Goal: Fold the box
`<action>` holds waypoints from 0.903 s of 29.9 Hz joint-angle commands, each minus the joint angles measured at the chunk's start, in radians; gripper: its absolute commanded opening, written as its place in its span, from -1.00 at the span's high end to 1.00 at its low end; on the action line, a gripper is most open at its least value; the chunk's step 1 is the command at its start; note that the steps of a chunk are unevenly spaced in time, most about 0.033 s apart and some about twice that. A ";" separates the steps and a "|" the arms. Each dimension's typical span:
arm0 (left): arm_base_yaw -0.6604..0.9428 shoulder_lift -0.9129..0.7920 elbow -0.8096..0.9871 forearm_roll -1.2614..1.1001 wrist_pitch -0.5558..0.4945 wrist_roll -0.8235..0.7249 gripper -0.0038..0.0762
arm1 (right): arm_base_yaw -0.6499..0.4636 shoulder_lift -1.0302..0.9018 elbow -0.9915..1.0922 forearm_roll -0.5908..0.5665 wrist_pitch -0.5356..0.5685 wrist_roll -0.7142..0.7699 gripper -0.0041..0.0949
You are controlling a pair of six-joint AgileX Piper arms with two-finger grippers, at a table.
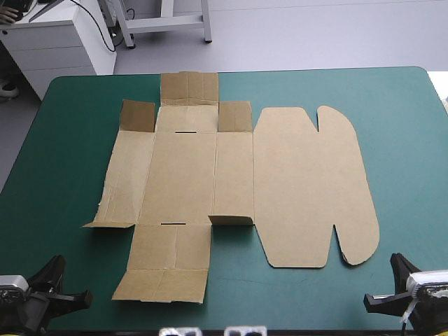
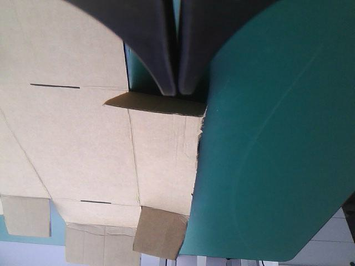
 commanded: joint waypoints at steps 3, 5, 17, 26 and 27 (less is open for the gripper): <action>-0.001 0.031 -0.021 -0.003 -0.072 -0.004 0.92 | -0.008 -0.003 -0.021 0.005 -0.070 -0.007 0.95; -0.001 0.059 -0.033 -0.003 -0.060 -0.004 0.92 | -0.008 -0.003 -0.021 0.005 -0.072 -0.007 0.95; -0.001 0.501 -0.296 0.116 -0.063 -0.005 0.92 | -0.008 -0.003 -0.021 0.005 -0.069 -0.007 0.95; -0.001 0.982 -0.522 0.114 -0.052 0.017 0.92 | -0.008 -0.003 -0.021 0.005 -0.069 -0.007 0.95; -0.001 1.024 -0.543 0.103 -0.048 0.035 0.92 | -0.008 -0.003 -0.021 0.005 -0.069 -0.007 0.95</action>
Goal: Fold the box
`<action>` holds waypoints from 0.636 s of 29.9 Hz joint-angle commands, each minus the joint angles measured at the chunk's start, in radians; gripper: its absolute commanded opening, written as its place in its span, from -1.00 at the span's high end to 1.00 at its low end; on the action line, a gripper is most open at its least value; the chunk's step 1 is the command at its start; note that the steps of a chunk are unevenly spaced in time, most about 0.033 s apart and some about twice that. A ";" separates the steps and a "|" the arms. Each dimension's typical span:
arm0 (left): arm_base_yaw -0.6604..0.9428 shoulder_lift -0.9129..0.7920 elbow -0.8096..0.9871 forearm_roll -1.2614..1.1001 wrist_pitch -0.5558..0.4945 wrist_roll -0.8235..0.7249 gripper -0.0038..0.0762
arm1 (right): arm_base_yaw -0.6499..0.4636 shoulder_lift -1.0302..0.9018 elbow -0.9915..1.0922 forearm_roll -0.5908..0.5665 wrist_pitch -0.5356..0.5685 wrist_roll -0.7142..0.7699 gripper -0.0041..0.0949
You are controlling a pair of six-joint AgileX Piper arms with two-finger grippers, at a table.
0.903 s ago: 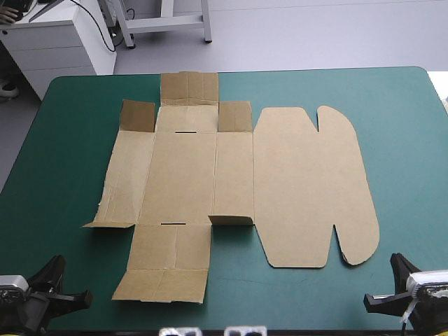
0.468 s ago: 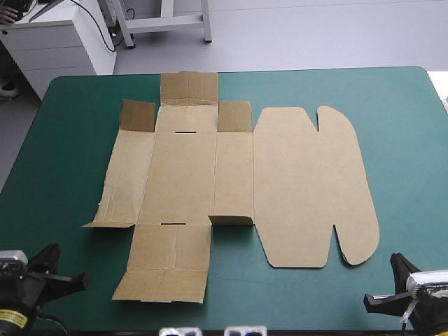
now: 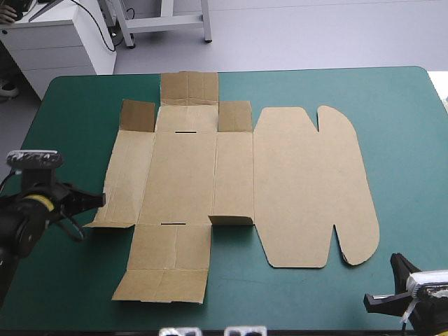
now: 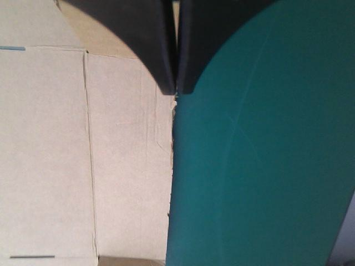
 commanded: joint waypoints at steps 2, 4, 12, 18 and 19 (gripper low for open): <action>-0.001 0.216 -0.141 -0.044 -0.031 0.072 0.90 | -0.008 -0.003 -0.021 0.005 -0.068 -0.007 0.95; -0.001 0.298 -0.197 -0.078 -0.018 0.114 0.87 | -0.008 -0.003 -0.021 0.005 -0.068 -0.007 0.95; 0.125 0.540 -0.343 -0.298 0.029 0.349 0.87 | -0.008 -0.003 -0.021 0.005 -0.068 -0.007 0.95; 0.362 0.637 -0.345 -0.616 0.089 0.671 0.87 | -0.008 -0.003 -0.021 0.005 -0.068 -0.007 0.95; 0.394 0.651 -0.345 -0.658 0.110 0.721 0.87 | -0.008 -0.003 -0.021 0.005 -0.068 -0.007 0.95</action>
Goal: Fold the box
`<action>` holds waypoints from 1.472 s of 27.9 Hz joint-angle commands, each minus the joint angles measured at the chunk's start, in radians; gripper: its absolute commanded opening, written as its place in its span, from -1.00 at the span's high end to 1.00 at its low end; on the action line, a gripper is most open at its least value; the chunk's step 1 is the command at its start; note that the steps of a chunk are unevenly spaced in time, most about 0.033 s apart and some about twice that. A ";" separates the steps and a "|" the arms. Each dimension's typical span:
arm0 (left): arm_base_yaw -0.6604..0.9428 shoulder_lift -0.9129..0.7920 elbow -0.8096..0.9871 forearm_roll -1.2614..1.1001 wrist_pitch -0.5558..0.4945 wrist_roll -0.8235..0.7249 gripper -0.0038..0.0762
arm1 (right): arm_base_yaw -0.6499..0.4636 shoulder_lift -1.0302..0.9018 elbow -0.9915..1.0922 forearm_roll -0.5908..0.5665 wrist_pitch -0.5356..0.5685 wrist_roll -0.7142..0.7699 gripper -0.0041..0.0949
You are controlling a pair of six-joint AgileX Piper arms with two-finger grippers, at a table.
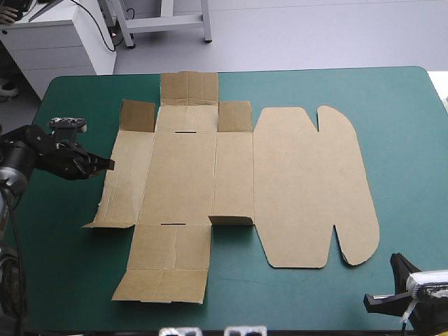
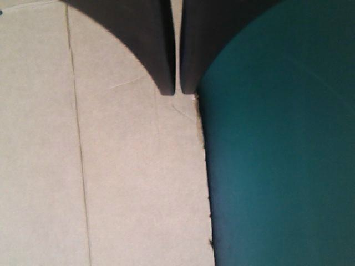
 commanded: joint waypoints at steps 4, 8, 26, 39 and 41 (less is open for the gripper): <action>0.210 0.082 -0.033 -0.346 0.155 0.335 0.87 | -0.008 -0.003 -0.021 0.005 -0.068 -0.007 0.95; 0.264 0.152 -0.033 -0.418 0.274 0.420 0.87 | -0.008 -0.003 -0.021 0.005 -0.068 -0.007 0.95; 0.265 0.259 -0.049 -0.480 0.316 0.427 -0.26 | -0.008 -0.003 -0.021 0.005 -0.068 -0.007 0.95; 0.119 0.290 -0.049 -0.552 0.355 0.339 -0.26 | -0.008 -0.003 -0.021 0.005 -0.068 -0.007 0.95; 0.086 0.290 -0.049 -0.545 0.355 0.316 -0.25 | -0.008 -0.003 -0.021 0.005 -0.068 -0.005 0.95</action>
